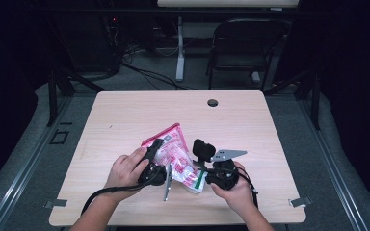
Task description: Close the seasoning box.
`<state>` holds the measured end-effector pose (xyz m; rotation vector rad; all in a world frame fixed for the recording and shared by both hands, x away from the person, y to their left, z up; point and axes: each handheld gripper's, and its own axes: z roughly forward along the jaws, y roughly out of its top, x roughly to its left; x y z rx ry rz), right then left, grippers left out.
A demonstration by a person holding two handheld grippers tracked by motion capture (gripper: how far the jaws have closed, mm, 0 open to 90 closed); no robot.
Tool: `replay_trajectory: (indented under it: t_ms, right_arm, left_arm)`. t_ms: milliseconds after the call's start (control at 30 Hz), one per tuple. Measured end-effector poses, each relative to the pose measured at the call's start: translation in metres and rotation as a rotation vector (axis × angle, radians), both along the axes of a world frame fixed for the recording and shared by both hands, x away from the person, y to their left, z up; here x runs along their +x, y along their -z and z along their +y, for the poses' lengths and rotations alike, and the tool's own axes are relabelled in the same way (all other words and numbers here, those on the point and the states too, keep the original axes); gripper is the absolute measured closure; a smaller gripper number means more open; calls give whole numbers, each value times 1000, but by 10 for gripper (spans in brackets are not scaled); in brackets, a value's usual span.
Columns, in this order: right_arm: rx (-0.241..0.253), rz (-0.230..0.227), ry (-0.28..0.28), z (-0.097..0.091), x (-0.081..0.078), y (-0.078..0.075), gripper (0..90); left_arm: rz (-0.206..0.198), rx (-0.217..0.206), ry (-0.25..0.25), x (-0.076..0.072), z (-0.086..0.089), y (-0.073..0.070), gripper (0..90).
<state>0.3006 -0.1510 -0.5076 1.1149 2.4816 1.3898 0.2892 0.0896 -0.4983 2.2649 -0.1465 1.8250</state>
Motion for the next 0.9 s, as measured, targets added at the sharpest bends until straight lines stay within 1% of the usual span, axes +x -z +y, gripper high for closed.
replay_trajectory:
  t_ms: [133, 233, 267, 733, 800, 833, 900]
  right_arm:
    - [-1, 2, -1, 0, 0, 1, 898]
    - [-2, 2, 0, 0, 0, 1, 899]
    - [4, 2, 3, 1, 0, 1, 899]
    - [4, 2, 2, 1, 0, 1, 899]
    - [-1, 3, -2, 1, 0, 1, 899]
    - [5, 3, 2, 1, 0, 1, 899]
    - [-2, 4, -1, 1, 0, 1, 899]
  left_arm:
    - [-2, 13, -4, 0, -1, -1, 650]
    - [-4, 16, -3, -1, -1, 0, 650]
    - [-6, 18, -3, -1, -1, 0, 650]
    - [-12, 14, 0, -2, -1, -2, 651]
    - [-13, 14, -1, -2, -1, -2, 651]
    - [-13, 13, 0, -2, -1, -2, 652]
    - [-14, 14, 1, -2, -1, -2, 651]
